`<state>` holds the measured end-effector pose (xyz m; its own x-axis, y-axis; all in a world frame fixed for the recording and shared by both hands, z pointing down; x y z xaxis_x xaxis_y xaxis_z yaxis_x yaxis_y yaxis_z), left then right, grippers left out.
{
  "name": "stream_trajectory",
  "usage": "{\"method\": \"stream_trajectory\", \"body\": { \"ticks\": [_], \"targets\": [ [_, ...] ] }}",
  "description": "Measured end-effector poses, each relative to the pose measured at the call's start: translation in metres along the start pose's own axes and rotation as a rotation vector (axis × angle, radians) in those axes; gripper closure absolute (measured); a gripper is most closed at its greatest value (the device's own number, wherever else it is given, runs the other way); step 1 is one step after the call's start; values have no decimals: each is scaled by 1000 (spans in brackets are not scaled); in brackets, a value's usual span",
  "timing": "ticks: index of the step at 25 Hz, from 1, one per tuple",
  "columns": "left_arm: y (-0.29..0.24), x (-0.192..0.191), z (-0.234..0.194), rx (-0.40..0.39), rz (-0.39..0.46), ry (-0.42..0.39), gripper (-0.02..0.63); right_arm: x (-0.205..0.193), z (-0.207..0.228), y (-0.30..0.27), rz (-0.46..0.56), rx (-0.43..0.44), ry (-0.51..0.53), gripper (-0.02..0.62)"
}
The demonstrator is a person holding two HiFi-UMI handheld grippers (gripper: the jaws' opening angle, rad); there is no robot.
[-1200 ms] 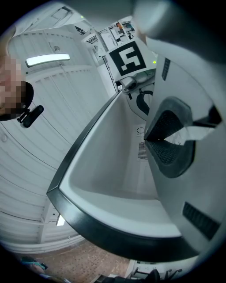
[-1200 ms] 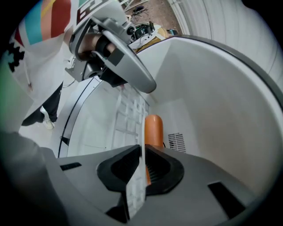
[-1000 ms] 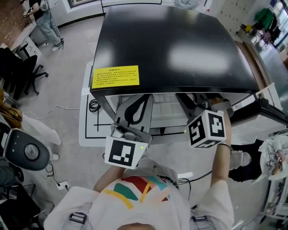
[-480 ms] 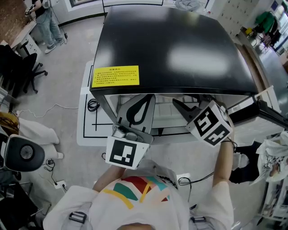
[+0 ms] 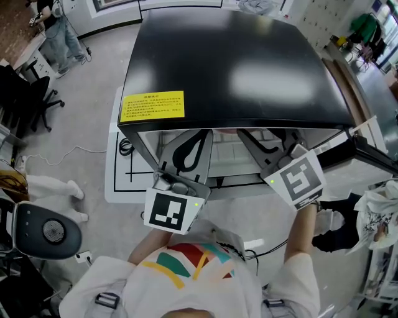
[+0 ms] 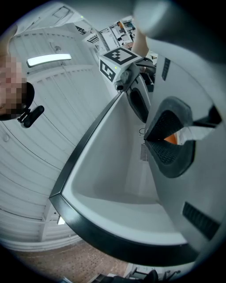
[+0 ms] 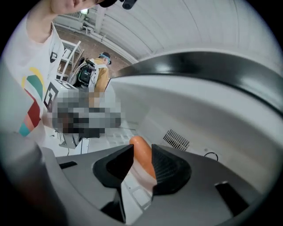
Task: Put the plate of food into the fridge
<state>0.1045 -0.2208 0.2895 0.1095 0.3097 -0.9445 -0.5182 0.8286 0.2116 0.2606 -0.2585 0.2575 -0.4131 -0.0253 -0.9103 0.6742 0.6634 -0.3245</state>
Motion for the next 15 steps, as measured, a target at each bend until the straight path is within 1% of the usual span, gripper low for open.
{"method": "stream_trajectory", "body": {
  "ticks": [2, 6, 9, 11, 15],
  "targets": [
    [0, 1, 0, 0, 0, -1, 600, 3, -3, 4, 72, 1, -23, 472],
    [0, 6, 3, 2, 14, -3, 600, 3, -16, 14, 192, 36, -145, 472],
    [1, 9, 2, -5, 19, -8, 600, 4, -18, 22, 272, 33, -216, 472],
    [1, 10, 2, -9, 19, -10, 600, 4, -14, 29, 345, -2, -245, 474],
    [-2, 14, 3, -17, 35, -17, 600, 5, -10, 48, 514, -146, -269, 472]
  ]
}}
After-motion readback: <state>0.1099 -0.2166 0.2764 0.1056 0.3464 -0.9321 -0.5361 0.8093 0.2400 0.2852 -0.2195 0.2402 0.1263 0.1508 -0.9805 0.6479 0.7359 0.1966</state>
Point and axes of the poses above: the fingertips, and each gripper's own axes: y backward along the fingers, z to its right, x out of its top, the point moved 8 cm from there along y, backward along the fingers, and after that the axes turned 15 degrees about -y, right-handed, at the moved point
